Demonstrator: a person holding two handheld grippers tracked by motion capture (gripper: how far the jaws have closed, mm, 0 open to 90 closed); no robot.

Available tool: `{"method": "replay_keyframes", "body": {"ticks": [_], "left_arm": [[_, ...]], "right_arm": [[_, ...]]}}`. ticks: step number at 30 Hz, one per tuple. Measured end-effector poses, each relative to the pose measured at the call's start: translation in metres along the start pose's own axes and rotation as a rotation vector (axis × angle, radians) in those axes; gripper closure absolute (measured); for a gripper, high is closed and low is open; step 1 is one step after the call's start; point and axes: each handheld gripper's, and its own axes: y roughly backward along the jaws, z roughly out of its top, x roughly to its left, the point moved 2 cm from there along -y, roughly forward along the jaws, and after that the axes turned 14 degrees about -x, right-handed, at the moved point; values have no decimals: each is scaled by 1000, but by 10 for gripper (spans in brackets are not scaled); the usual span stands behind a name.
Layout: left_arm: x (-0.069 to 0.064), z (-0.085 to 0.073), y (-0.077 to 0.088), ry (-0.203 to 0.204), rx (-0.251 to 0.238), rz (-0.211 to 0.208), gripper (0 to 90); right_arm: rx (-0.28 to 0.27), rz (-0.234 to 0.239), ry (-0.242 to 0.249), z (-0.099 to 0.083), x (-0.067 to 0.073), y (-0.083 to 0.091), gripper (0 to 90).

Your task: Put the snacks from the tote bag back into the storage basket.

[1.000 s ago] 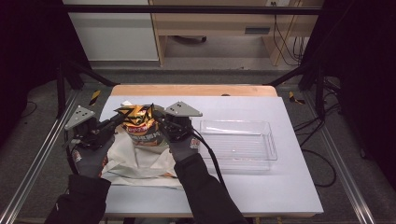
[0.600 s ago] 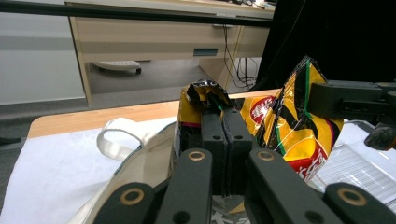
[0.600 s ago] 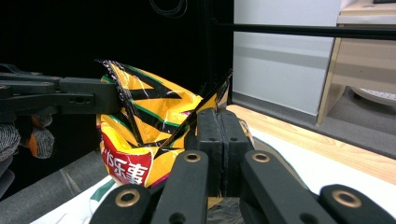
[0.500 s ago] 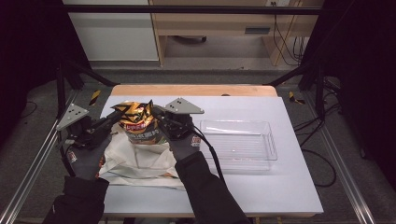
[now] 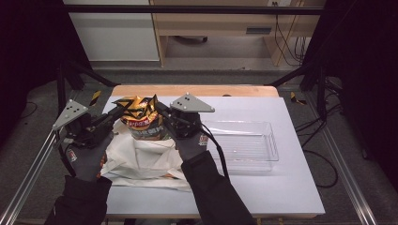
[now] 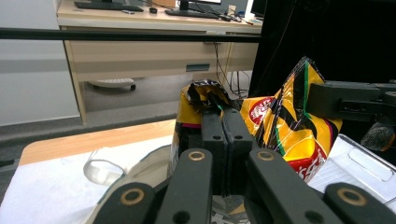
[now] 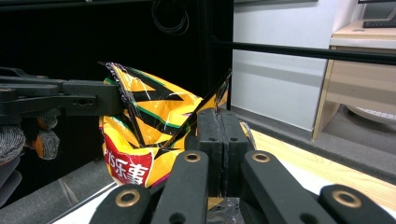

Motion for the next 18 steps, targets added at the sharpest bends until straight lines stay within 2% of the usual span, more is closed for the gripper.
{"method": "replay_keyframes", "body": {"ticks": [7,12,18], "left_arm": [[-10,11,0,-8,-14,-14,891],[-20,20,-5,-15,-24,-25,891],[-29,27,-9,-22,-30,-36,891]], "right_arm": [[-22,6,5,11,-3,8,900],[-33,-4,22,23,-6,17,900],[-43,-10,18,30,-10,24,900]]}}
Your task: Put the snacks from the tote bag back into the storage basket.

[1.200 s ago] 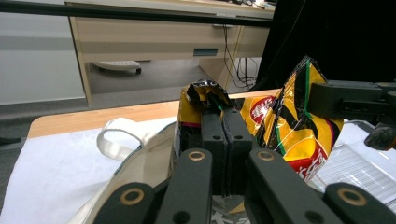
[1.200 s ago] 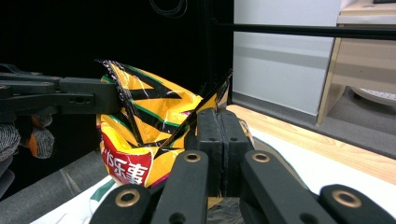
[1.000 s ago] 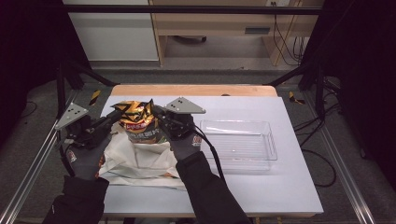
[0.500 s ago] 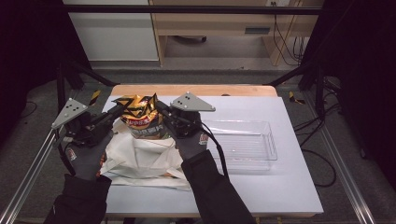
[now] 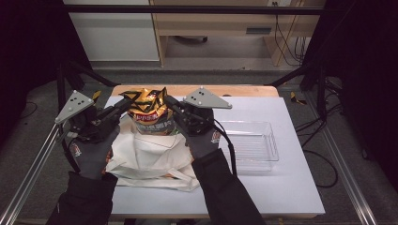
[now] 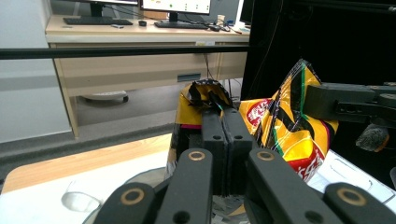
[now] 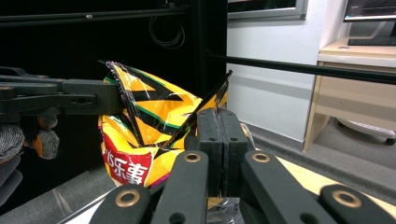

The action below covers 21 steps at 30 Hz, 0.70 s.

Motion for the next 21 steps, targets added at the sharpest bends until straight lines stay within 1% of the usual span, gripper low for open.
{"method": "replay_keyframes", "body": {"ticks": [2,4,5,8,10,11,12,13,14,17,18,19,20,21], "left_arm": [[-3,1,-3,1,0,-5,891],[-8,3,-7,2,0,-13,891],[-8,3,-7,2,0,-13,891],[-14,5,-13,5,-4,-25,891],[-16,5,-14,8,-5,-28,892],[-17,4,-16,7,-5,-30,892],[-21,3,-21,12,-6,-36,891],[-21,3,-21,12,-6,-36,892],[-24,1,-25,15,-5,-40,891],[-27,0,-29,18,-3,-46,891],[-31,-2,-33,19,-2,-50,891],[-31,-2,-33,19,-2,-50,891],[-37,-4,-40,19,2,-58,891],[-37,-4,-40,19,2,-58,891]], "right_arm": [[-9,-8,2,4,-5,4,900],[-8,-13,3,7,-7,6,900],[-8,-13,3,7,-7,6,900],[-13,-22,11,11,-12,12,900],[-15,-29,9,12,-15,16,900],[-15,-29,9,12,-15,16,900],[-14,-39,14,13,-19,19,900],[-14,-39,14,13,-19,19,900],[-13,-49,14,13,-22,22,900],[-12,-58,16,14,-26,25,900],[-9,-65,21,14,-30,29,900],[-9,-65,21,14,-30,29,900],[-9,-72,18,14,-35,33,900],[-9,-72,18,14,-35,33,900]]}}
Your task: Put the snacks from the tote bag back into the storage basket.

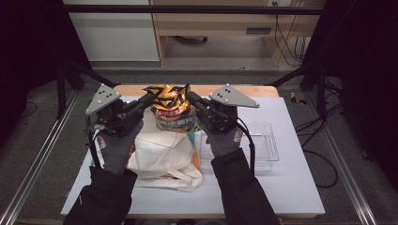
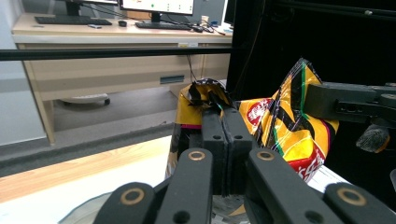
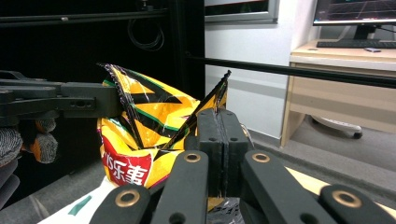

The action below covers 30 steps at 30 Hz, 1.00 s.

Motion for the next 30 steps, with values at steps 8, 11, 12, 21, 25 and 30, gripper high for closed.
{"method": "replay_keyframes", "body": {"ticks": [8,11,12,21,25,30], "left_arm": [[-16,-6,-18,8,11,-26,892],[-23,-9,-24,8,14,-36,891],[-25,-10,-26,8,14,-39,891],[-45,-18,-43,2,9,-73,891],[-50,-22,-47,3,7,-83,891],[-57,-25,-53,4,12,-95,891]], "right_arm": [[5,-36,-5,-2,-20,16,900],[5,-49,-1,-2,-26,21,900],[8,-60,3,-2,-31,26,900],[11,-96,7,-2,-48,42,900],[13,-105,12,-2,-53,46,899],[19,-120,14,-2,-60,53,900]]}}
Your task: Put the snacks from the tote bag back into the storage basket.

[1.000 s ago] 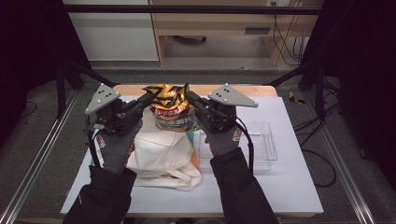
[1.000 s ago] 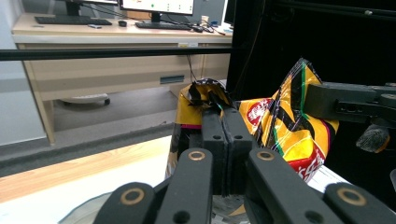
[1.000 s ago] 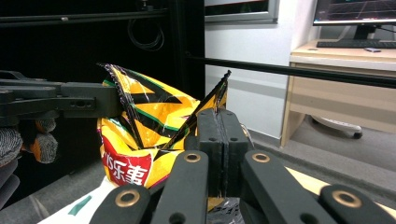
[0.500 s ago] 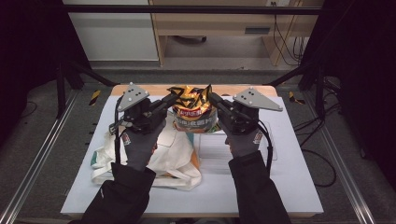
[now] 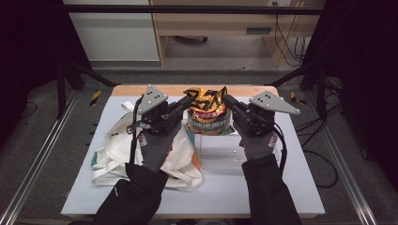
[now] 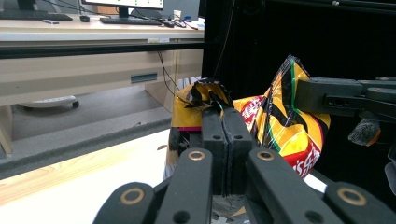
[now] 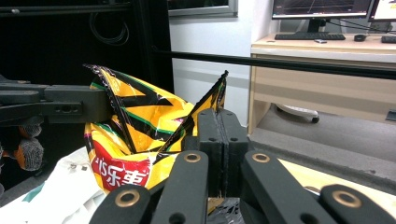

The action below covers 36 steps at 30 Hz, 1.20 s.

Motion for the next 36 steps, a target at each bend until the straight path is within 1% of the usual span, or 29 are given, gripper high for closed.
{"method": "replay_keyframes", "body": {"ticks": [3,8,9,13,19,28,33,34,35,36], "left_arm": [[-4,-1,-4,3,4,-7,891],[-9,-2,-10,3,4,-16,891],[-11,-3,-12,3,7,-21,891],[-14,-7,-17,9,14,-27,891],[-20,-16,-26,13,27,-35,891],[-24,-29,-38,14,39,-41,891],[-26,-38,-47,12,60,-47,891],[-26,-38,-47,12,60,-47,891],[-26,-42,-50,12,69,-44,891],[-26,-42,-50,12,69,-44,891]], "right_arm": [[-1,-10,3,0,-5,5,900],[0,-22,6,1,-10,9,900],[2,-26,7,1,-13,11,900],[8,-33,7,-1,-18,14,900],[22,-55,-4,-8,-29,19,899],[34,-73,-9,-18,-40,23,899],[47,-87,-21,-28,-49,24,898],[50,-88,-23,-30,-51,24,897],[58,-91,-25,-33,-53,23,897],[58,-91,-25,-33,-53,23,897]]}}
